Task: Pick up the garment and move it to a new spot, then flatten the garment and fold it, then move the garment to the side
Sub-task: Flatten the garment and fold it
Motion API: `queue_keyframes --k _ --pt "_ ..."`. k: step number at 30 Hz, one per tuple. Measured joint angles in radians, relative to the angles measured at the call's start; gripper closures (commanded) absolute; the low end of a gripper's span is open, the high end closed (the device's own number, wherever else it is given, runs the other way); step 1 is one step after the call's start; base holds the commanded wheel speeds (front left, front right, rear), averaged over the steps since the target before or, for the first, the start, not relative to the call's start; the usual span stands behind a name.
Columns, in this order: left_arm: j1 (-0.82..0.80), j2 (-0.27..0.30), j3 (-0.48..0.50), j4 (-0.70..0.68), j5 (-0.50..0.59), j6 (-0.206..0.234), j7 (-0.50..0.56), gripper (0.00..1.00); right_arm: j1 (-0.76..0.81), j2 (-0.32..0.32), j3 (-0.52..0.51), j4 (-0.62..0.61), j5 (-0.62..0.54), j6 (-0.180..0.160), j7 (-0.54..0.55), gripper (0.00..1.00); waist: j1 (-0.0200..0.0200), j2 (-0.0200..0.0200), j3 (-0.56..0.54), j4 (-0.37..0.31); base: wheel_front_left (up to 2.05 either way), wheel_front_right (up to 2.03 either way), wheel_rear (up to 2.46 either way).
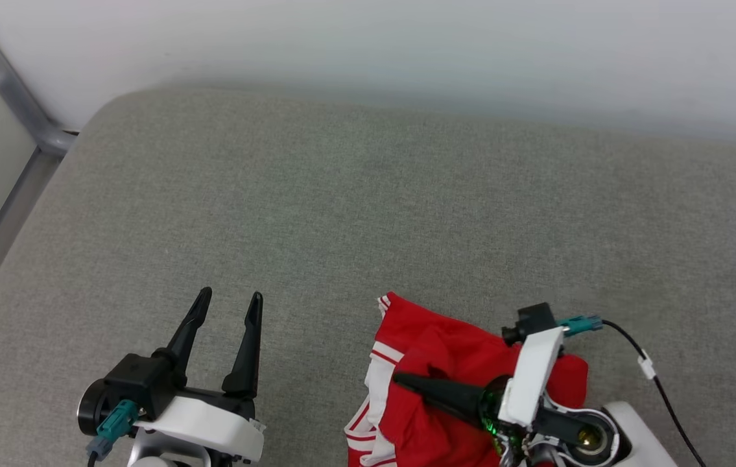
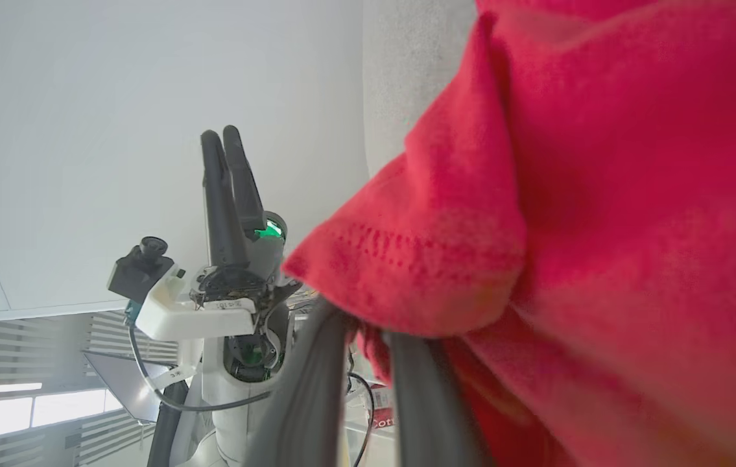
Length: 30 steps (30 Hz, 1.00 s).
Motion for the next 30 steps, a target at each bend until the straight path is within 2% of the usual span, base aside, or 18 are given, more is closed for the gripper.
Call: queue_keyframes --k 1,2,8,12,19,24,30 --pt "-0.002 -0.001 0.001 0.003 0.0 -0.001 0.0 0.0 -0.003 0.0 0.016 0.006 -0.011 0.0 -0.006 0.28 0.0 0.0 0.006 0.001 0.0 0.0 0.0" --pt "-0.004 -0.003 0.003 0.005 0.001 -0.002 0.0 0.0 -0.006 0.0 0.03 0.011 -0.015 0.0 -0.011 0.0 0.0 0.0 0.012 0.001 0.0 0.0 0.0" --pt "-0.01 -0.006 0.015 0.02 0.01 -0.01 -0.001 0.0 -0.039 0.0 0.074 -0.022 -0.042 0.0 -0.041 0.0 0.0 0.0 0.02 -0.014 0.0 0.0 0.0" --pt "-0.01 -0.009 0.018 0.024 0.016 -0.014 -0.002 0.0 -0.051 -0.024 0.102 -0.09 -0.113 0.0 -0.093 0.0 0.0 0.0 0.01 -0.027 0.0 0.0 0.0" --pt "-0.005 -0.01 0.028 0.028 0.026 -0.014 -0.002 0.0 -0.06 -0.121 0.122 -0.151 -0.369 0.0 -0.293 0.0 0.0 0.0 -0.019 -0.054 0.0 0.0 0.0" --pt "0.014 -0.01 0.035 0.031 0.028 -0.002 -0.002 0.0 -0.051 -0.183 0.043 -0.137 -0.568 0.0 -0.434 0.0 0.0 0.0 -0.048 -0.075 0.0 0.0 0.0" --pt "0.035 -0.004 0.045 0.03 0.029 0.016 -0.002 0.0 0.016 -0.234 -0.136 -0.165 -0.819 0.0 -0.572 0.0 0.0 0.0 -0.077 -0.107 0.0 0.0 0.0"
